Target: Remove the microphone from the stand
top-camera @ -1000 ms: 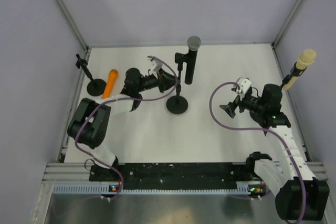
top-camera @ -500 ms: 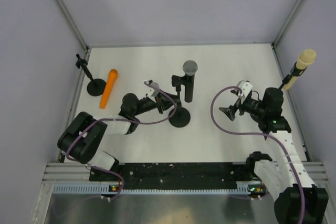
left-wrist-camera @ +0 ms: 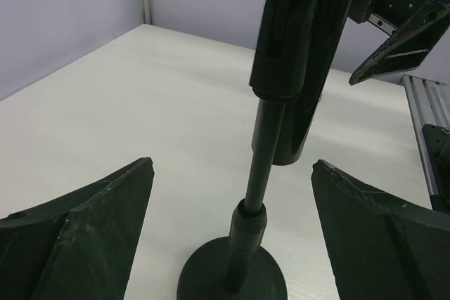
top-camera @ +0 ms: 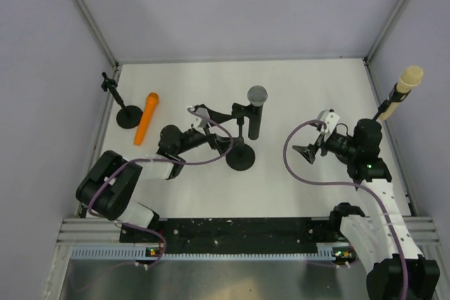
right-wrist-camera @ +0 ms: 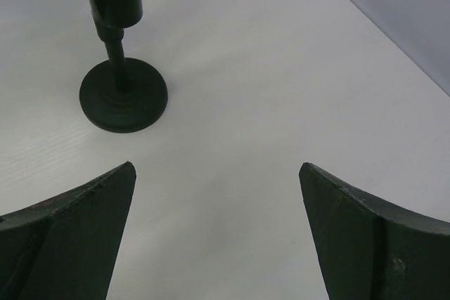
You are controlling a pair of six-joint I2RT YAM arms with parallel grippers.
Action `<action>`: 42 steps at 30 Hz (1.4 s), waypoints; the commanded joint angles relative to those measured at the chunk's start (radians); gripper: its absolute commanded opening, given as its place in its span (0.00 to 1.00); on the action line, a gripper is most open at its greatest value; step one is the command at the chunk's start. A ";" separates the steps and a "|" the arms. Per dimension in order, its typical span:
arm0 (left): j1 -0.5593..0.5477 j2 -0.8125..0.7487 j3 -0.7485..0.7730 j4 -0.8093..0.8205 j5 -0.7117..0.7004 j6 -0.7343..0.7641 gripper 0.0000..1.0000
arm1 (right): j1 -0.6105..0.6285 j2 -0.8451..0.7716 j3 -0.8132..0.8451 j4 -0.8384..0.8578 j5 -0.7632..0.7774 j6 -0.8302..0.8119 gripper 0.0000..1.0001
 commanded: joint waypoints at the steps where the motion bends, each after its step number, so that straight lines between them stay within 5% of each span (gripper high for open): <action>1: 0.069 -0.077 -0.004 0.070 0.063 -0.041 0.99 | -0.011 -0.028 0.084 -0.016 -0.108 0.017 0.99; 6: 0.189 -0.200 0.065 -0.051 0.234 -0.076 0.99 | -0.003 0.027 0.263 -0.064 -0.243 0.075 0.99; 11: 0.213 -0.315 0.204 -0.357 0.373 0.031 0.99 | 0.059 0.104 0.432 0.007 -0.240 0.192 0.99; 23: 0.207 -0.286 0.482 -0.856 0.399 0.131 0.99 | 0.245 0.253 0.518 0.314 -0.086 0.388 0.98; 28: 0.183 -0.277 0.498 -0.826 0.423 0.093 0.99 | 0.336 0.305 0.494 0.386 -0.095 0.420 0.98; 34: 0.167 -0.249 0.502 -0.723 0.408 0.002 0.99 | 0.362 0.348 0.463 0.597 -0.139 0.646 0.95; 42: 0.167 -0.228 0.502 -0.615 0.414 -0.099 0.99 | 0.419 0.370 0.443 0.624 -0.141 0.644 0.92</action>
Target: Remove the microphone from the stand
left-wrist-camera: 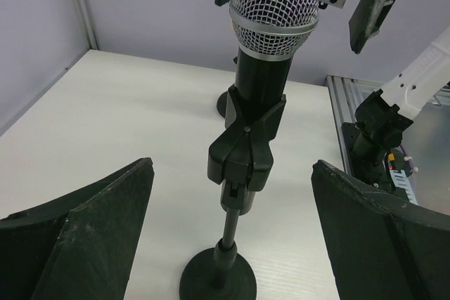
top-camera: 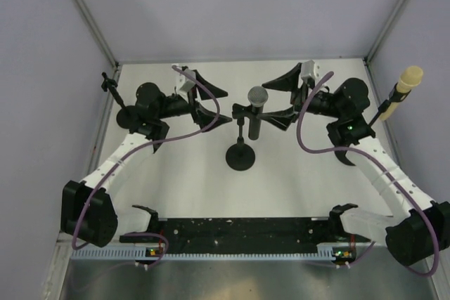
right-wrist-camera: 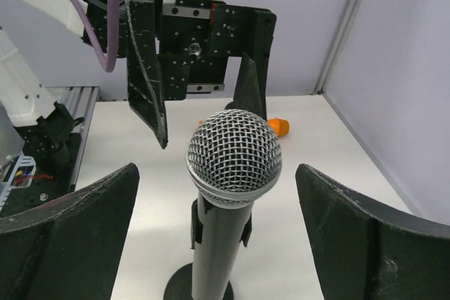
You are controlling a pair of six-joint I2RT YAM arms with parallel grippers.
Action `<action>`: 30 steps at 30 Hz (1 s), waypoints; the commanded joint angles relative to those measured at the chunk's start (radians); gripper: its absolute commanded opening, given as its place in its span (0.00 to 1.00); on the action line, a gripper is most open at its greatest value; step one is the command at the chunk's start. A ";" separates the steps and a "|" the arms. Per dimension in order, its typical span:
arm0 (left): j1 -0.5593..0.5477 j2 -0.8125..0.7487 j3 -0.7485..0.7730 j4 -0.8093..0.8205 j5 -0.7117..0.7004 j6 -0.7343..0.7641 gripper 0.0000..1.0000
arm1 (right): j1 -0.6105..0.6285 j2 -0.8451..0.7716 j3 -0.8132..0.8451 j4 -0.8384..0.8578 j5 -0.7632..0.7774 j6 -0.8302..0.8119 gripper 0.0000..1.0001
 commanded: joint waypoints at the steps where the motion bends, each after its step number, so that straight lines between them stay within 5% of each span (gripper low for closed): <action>1: -0.003 0.014 0.047 0.093 0.018 -0.057 0.99 | 0.040 0.019 -0.011 0.091 -0.019 0.042 0.91; 9: -0.005 0.089 0.138 -0.063 0.010 0.034 0.99 | 0.076 0.053 -0.011 0.057 0.036 0.004 0.81; 15: -0.044 0.100 0.230 -0.402 -0.119 0.324 0.99 | 0.093 0.046 -0.036 0.045 0.084 -0.020 0.72; 30: -0.037 0.040 0.190 -0.289 -0.114 0.206 0.99 | 0.092 -0.007 -0.091 0.091 0.133 -0.014 0.57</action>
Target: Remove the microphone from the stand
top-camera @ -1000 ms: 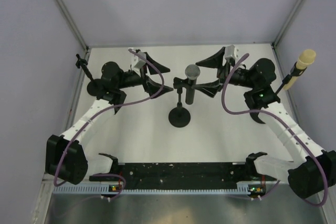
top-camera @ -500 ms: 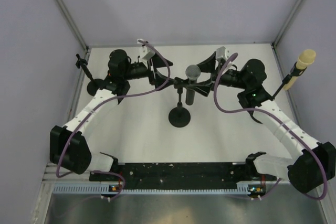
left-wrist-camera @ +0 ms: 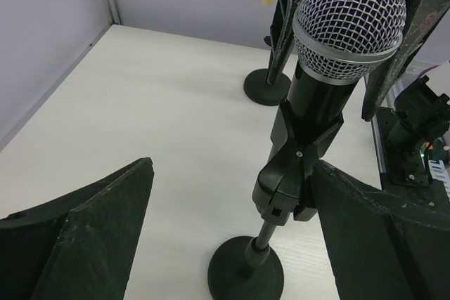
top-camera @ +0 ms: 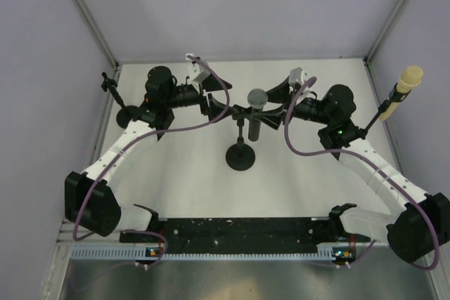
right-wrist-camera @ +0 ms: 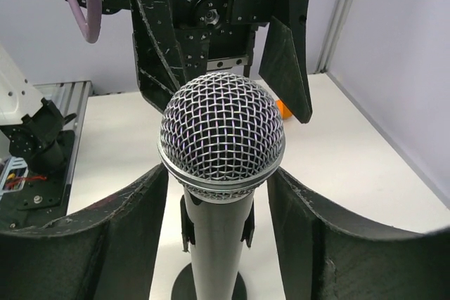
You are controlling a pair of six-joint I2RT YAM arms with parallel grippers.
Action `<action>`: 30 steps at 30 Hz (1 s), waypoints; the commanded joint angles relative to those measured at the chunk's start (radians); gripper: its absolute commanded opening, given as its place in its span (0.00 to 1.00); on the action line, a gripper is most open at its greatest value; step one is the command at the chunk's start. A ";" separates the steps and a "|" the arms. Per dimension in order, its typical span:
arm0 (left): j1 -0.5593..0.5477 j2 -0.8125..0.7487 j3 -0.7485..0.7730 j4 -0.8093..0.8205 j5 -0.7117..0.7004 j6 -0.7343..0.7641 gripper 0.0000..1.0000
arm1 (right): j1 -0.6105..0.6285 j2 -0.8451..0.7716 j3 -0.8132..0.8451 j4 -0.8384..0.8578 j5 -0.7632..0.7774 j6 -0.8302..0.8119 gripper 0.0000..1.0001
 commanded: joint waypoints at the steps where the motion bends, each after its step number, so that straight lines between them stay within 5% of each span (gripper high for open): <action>1: 0.010 -0.050 -0.007 0.044 -0.019 -0.038 0.99 | 0.009 -0.036 0.000 0.061 0.027 0.010 0.56; 11: 0.018 -0.048 -0.024 0.064 0.160 -0.056 0.99 | 0.011 -0.037 -0.006 0.098 0.036 0.044 0.24; 30: -0.016 0.039 0.030 -0.143 0.183 0.183 0.99 | 0.009 -0.042 -0.022 0.097 -0.001 0.026 0.24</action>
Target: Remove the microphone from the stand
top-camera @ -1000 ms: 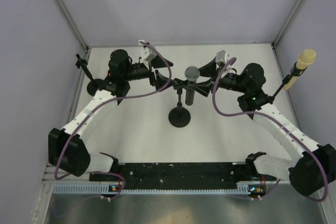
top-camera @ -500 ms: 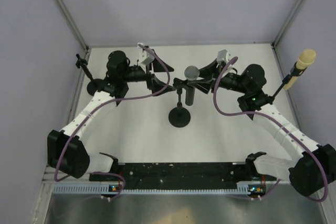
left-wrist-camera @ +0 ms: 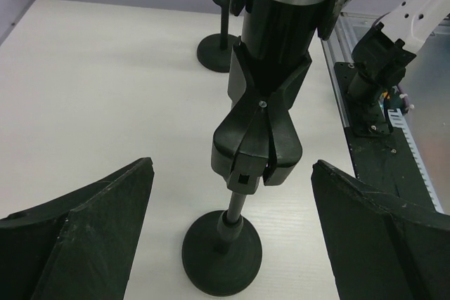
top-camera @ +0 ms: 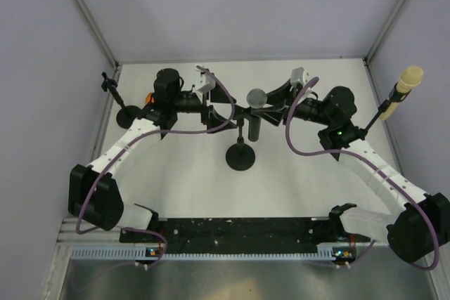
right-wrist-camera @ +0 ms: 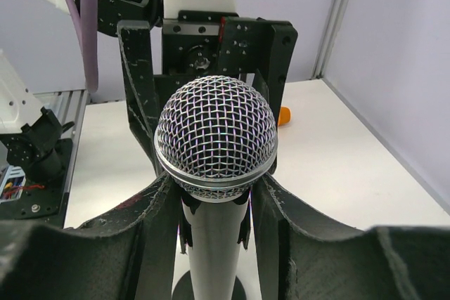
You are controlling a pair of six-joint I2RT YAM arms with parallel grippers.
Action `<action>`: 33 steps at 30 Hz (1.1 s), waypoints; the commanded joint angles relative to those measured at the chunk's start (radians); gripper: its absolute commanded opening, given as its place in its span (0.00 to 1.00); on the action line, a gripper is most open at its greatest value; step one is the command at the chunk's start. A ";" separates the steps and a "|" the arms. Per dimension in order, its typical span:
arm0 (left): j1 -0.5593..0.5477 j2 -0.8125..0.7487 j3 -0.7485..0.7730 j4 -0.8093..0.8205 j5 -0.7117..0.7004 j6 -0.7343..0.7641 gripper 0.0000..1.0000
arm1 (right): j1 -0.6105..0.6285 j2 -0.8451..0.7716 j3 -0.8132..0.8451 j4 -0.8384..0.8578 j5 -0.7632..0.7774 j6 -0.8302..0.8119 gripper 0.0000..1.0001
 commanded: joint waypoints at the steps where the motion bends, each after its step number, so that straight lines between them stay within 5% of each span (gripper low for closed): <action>1: -0.016 0.011 0.047 -0.035 0.018 0.052 0.99 | 0.009 -0.035 -0.004 0.043 -0.026 -0.008 0.24; 14: -0.016 -0.015 0.003 0.176 0.055 -0.148 0.97 | 0.009 -0.040 -0.015 0.043 -0.023 -0.016 0.25; 33: -0.025 -0.019 -0.014 0.129 0.049 -0.107 0.78 | 0.009 -0.049 -0.022 0.053 -0.024 -0.013 0.26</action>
